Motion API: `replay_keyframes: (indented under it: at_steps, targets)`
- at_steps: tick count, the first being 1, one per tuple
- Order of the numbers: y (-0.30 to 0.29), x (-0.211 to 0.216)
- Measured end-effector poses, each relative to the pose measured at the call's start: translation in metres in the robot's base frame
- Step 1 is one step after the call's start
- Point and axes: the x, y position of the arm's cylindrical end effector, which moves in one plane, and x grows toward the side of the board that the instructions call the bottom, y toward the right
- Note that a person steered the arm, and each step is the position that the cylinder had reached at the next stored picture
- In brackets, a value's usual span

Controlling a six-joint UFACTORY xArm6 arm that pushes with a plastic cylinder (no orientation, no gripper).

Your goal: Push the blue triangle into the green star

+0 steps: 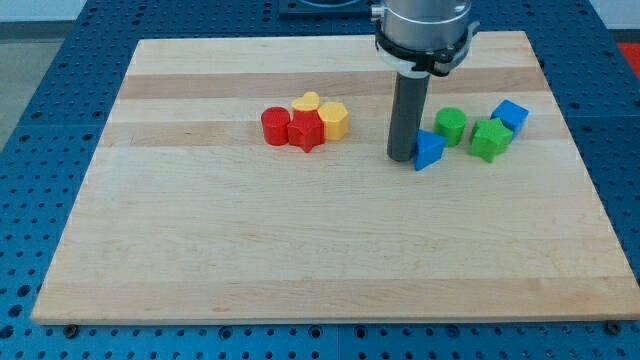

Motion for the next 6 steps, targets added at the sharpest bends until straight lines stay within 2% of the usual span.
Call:
replay_keyframes:
  at_steps: [6]
  targets:
    - [0.057,0.002]
